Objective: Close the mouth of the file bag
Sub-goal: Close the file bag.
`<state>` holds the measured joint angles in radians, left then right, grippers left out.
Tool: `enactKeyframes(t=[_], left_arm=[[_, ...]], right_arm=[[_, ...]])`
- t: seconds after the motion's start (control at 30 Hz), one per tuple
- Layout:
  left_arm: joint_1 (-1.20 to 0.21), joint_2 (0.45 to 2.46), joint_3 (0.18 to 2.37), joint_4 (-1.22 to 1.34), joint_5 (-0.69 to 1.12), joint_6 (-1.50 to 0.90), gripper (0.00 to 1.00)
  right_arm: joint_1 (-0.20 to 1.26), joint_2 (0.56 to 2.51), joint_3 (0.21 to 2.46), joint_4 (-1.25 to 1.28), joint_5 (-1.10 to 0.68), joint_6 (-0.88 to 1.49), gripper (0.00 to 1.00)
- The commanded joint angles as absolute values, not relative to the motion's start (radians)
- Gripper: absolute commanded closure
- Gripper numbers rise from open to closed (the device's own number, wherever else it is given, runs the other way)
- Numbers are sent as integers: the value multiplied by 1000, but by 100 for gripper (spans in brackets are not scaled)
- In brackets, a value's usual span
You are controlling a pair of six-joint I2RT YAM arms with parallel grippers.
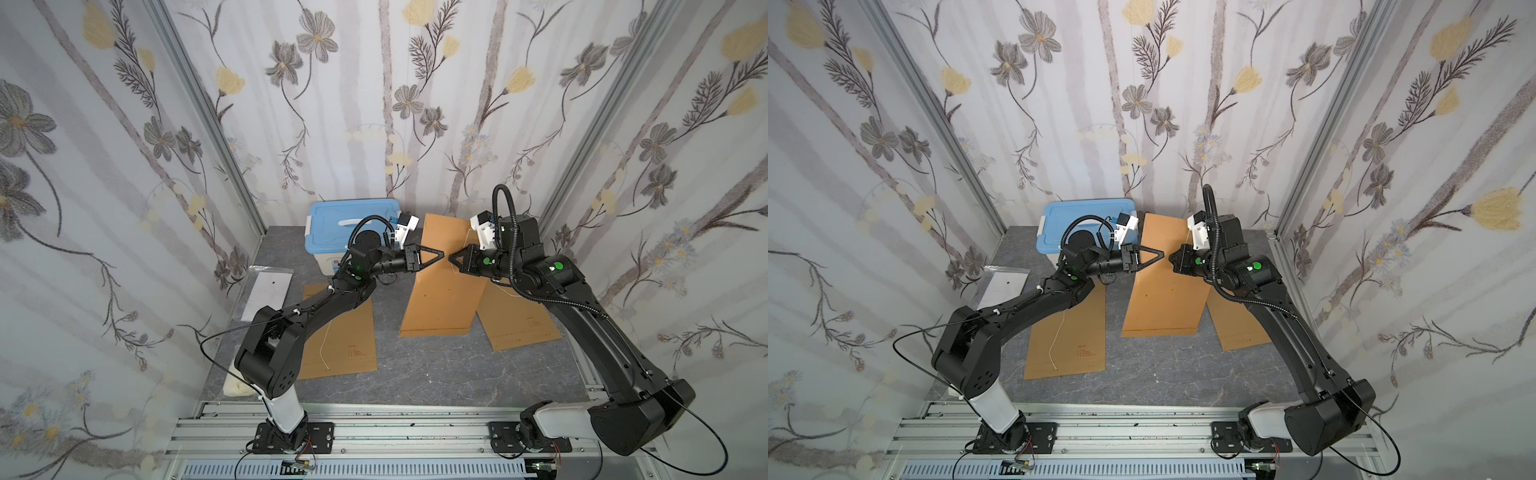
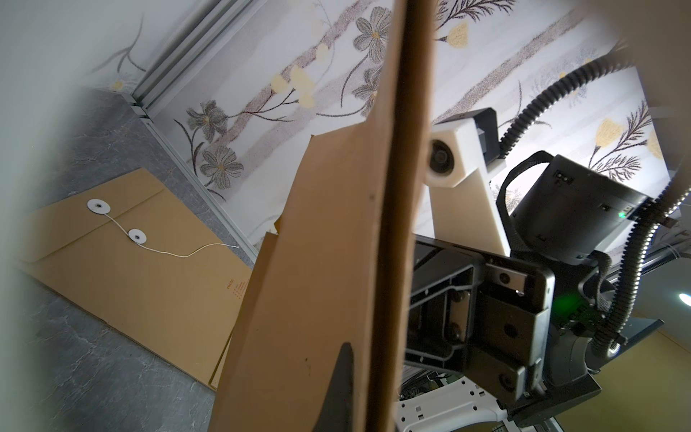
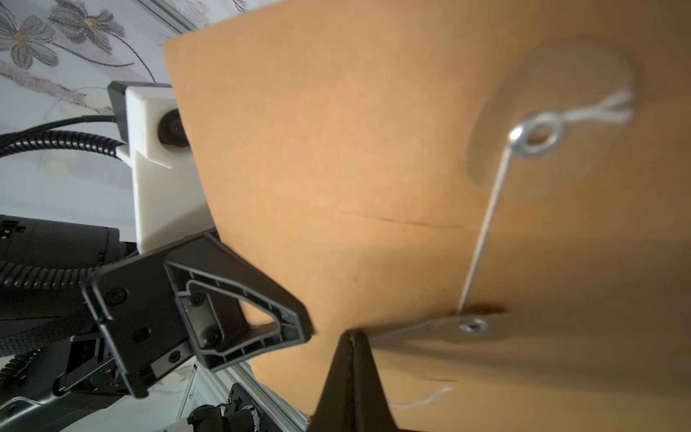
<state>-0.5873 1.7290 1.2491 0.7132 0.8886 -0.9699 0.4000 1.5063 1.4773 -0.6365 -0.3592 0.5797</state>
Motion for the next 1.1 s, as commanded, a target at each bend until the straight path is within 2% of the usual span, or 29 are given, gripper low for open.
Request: enactKeyframes(t=[0.0,0.67,0.97,1.07], left_arm=[[-589,1726,1247,803,872,-983,100],[-579,1747,1213,1001,860,-1133,100],[-558,1737,1188,1012,875,-1138,100],[-552,1732,1173,1015,878,-1137,100]], right_arm=[[399,1503,1459,-569,-378,605,100],[324,1452,1265,-369,-410,663,100],[254,1448,1269,-394,-482,619,100],[247,1448,1307,-464,-446,574,100]])
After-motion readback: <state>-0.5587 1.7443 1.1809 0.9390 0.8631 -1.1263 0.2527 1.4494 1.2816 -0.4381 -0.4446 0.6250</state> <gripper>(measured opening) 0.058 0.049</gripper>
